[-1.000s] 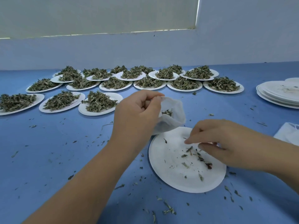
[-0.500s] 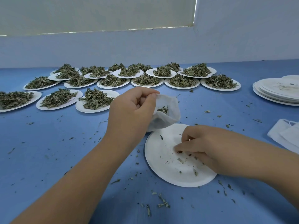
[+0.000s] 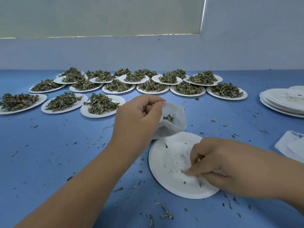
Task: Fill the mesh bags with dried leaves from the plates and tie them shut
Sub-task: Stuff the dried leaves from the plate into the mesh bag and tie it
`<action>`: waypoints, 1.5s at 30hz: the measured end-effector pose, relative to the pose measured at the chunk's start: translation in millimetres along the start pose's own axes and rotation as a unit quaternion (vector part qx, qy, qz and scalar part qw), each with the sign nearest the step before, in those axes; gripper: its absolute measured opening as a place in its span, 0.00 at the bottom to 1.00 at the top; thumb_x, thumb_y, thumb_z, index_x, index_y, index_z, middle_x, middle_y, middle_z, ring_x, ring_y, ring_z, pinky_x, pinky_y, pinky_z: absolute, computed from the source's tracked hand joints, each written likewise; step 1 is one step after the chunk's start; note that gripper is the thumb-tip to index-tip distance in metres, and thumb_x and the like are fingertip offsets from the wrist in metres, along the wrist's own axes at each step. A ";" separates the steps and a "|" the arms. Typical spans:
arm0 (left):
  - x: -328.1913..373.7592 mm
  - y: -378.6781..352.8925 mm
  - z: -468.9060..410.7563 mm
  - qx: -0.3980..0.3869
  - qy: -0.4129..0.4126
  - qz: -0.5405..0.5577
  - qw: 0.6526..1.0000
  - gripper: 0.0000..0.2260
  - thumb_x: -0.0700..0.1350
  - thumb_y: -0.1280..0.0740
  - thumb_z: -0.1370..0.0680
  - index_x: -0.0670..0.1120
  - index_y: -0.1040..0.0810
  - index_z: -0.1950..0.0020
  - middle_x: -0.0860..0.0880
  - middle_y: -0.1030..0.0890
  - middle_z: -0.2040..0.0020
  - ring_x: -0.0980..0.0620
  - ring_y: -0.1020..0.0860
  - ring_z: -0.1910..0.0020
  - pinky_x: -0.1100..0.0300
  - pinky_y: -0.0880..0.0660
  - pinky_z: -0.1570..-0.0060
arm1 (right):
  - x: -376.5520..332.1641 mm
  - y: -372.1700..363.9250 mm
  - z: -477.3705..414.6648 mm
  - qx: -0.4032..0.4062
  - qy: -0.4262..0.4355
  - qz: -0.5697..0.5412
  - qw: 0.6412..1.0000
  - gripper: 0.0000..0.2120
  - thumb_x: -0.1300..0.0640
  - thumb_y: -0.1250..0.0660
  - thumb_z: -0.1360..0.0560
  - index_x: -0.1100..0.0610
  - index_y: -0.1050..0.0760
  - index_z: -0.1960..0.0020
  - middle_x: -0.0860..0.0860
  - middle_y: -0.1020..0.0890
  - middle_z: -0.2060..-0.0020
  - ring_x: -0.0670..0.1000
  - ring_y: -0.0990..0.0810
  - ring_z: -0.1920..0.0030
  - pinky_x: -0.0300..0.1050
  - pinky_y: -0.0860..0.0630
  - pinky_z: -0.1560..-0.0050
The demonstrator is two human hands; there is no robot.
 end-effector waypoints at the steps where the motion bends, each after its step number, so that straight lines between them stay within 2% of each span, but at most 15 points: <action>1: -0.4 0.2 -0.1 0.000 -0.002 -0.003 1.000 0.10 0.41 0.34 0.22 0.54 0.19 0.58 0.56 0.29 0.74 0.60 0.34 0.77 0.67 0.34 0.75 | 2.3 0.6 0.8 -0.002 0.005 -0.001 1.000 0.05 0.50 0.37 0.25 0.45 0.22 0.56 0.40 0.26 0.67 0.40 0.27 0.64 0.34 0.30 0.62; 4: -0.9 0.9 -0.4 0.002 -0.005 -0.004 1.000 0.10 0.42 0.34 0.22 0.55 0.18 0.57 0.57 0.28 0.74 0.60 0.33 0.76 0.67 0.33 0.75 | 2.3 9.3 3.7 -0.033 0.028 0.033 0.999 0.14 0.42 0.42 0.26 0.38 0.20 0.48 0.33 0.26 0.53 0.36 0.28 0.48 0.30 0.31 0.53; 6: -0.9 1.1 -0.3 0.000 -0.004 0.001 1.000 0.10 0.42 0.34 0.22 0.56 0.18 0.57 0.57 0.28 0.73 0.60 0.33 0.76 0.66 0.33 0.74 | 5.6 16.3 5.3 -0.033 0.003 0.033 0.999 0.14 0.39 0.43 0.26 0.35 0.23 0.44 0.30 0.30 0.49 0.33 0.31 0.44 0.31 0.30 0.50; 9: -0.5 0.5 0.3 -0.005 -0.006 0.002 1.000 0.10 0.42 0.34 0.22 0.55 0.18 0.57 0.57 0.29 0.74 0.60 0.33 0.76 0.66 0.33 0.74 | 10.7 19.5 7.4 -0.028 -0.040 0.044 0.998 0.15 0.37 0.42 0.26 0.31 0.28 0.39 0.30 0.32 0.47 0.32 0.31 0.46 0.35 0.28 0.49; 12: -0.9 0.2 0.3 -0.003 -0.005 0.002 1.000 0.10 0.41 0.34 0.22 0.55 0.18 0.57 0.58 0.29 0.74 0.60 0.34 0.76 0.68 0.34 0.74 | 11.2 17.4 7.8 -0.032 -0.056 0.053 0.996 0.16 0.37 0.43 0.26 0.33 0.29 0.40 0.32 0.30 0.50 0.34 0.29 0.48 0.35 0.29 0.50; 14: -1.2 -0.2 0.3 -0.004 -0.006 -0.002 1.000 0.09 0.42 0.34 0.22 0.54 0.18 0.56 0.58 0.29 0.75 0.60 0.34 0.76 0.66 0.33 0.74 | 10.6 13.4 7.5 -0.035 -0.060 0.055 0.996 0.13 0.40 0.43 0.25 0.35 0.27 0.42 0.34 0.29 0.51 0.35 0.29 0.49 0.34 0.29 0.50; 17: -1.7 -0.5 0.1 -0.002 -0.002 -0.004 1.000 0.09 0.42 0.34 0.22 0.54 0.17 0.56 0.58 0.29 0.75 0.60 0.33 0.76 0.58 0.30 0.72 | 8.3 8.3 4.6 -0.051 -0.062 0.042 0.996 0.09 0.45 0.41 0.24 0.39 0.24 0.46 0.36 0.27 0.53 0.36 0.28 0.51 0.33 0.29 0.52; 20: -2.1 0.2 -0.4 0.002 0.004 -0.008 1.000 0.08 0.42 0.34 0.22 0.53 0.17 0.55 0.58 0.29 0.74 0.60 0.33 0.76 0.57 0.29 0.72 | 10.2 11.3 2.8 -0.038 -0.076 0.001 0.996 0.08 0.50 0.38 0.24 0.41 0.21 0.50 0.38 0.23 0.54 0.35 0.27 0.52 0.29 0.32 0.56; 23: -1.5 0.6 -0.4 0.003 0.007 -0.003 1.000 0.07 0.42 0.34 0.22 0.51 0.17 0.54 0.57 0.29 0.74 0.59 0.35 0.76 0.55 0.29 0.72 | 16.8 18.6 4.4 -0.018 -0.106 0.009 0.994 0.09 0.51 0.38 0.22 0.39 0.22 0.48 0.36 0.24 0.53 0.32 0.29 0.52 0.29 0.33 0.57; 28: -0.3 -0.6 -0.3 0.002 -0.001 -0.006 1.000 0.07 0.41 0.34 0.22 0.51 0.18 0.55 0.56 0.30 0.74 0.59 0.35 0.76 0.57 0.30 0.73 | 14.3 9.3 3.8 -0.056 -0.104 0.033 0.992 0.15 0.53 0.40 0.21 0.37 0.26 0.38 0.33 0.29 0.51 0.31 0.30 0.54 0.28 0.34 0.55; 31: 0.9 -0.7 0.3 0.003 -0.010 -0.015 1.000 0.08 0.41 0.34 0.22 0.52 0.18 0.55 0.56 0.30 0.74 0.59 0.35 0.77 0.66 0.34 0.76 | 6.4 2.0 2.8 -0.070 -0.086 0.030 0.993 0.14 0.55 0.40 0.21 0.39 0.25 0.41 0.34 0.30 0.51 0.31 0.31 0.54 0.29 0.33 0.55; 33: 1.2 -0.4 0.4 0.004 -0.012 -0.017 1.000 0.08 0.41 0.34 0.22 0.53 0.18 0.56 0.57 0.30 0.74 0.59 0.35 0.77 0.67 0.34 0.76 | 4.4 2.9 3.3 -0.067 -0.076 0.019 0.995 0.14 0.55 0.40 0.21 0.39 0.25 0.41 0.33 0.29 0.51 0.30 0.31 0.53 0.29 0.33 0.55; 37: 0.7 0.0 0.1 0.005 -0.004 -0.020 1.000 0.08 0.42 0.34 0.22 0.54 0.18 0.56 0.57 0.29 0.75 0.59 0.34 0.76 0.54 0.28 0.73 | 10.5 11.2 4.5 -0.044 -0.114 0.014 0.992 0.13 0.54 0.38 0.21 0.37 0.24 0.43 0.33 0.28 0.52 0.30 0.30 0.54 0.29 0.34 0.57; 41: 0.7 -0.9 0.7 0.002 0.001 -0.016 1.000 0.08 0.41 0.34 0.22 0.53 0.18 0.56 0.57 0.29 0.74 0.59 0.34 0.76 0.52 0.27 0.72 | 8.5 8.8 2.3 -0.030 -0.151 0.045 0.987 0.08 0.52 0.38 0.22 0.39 0.25 0.49 0.36 0.29 0.55 0.37 0.28 0.56 0.32 0.30 0.56; 45: 1.0 -2.0 0.7 -0.001 -0.012 -0.019 1.000 0.10 0.41 0.34 0.22 0.54 0.19 0.57 0.57 0.29 0.74 0.60 0.35 0.77 0.64 0.33 0.75 | -3.1 -1.7 -1.9 -0.024 -0.141 0.039 0.989 0.09 0.55 0.39 0.22 0.41 0.26 0.53 0.38 0.28 0.54 0.39 0.27 0.54 0.35 0.27 0.53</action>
Point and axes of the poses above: each hand's wrist, its own z-axis away from the middle knuckle, its own y-axis out of the back of the hand, x = y × z, the point moved 3 cm from there along -z, towards the middle knuckle
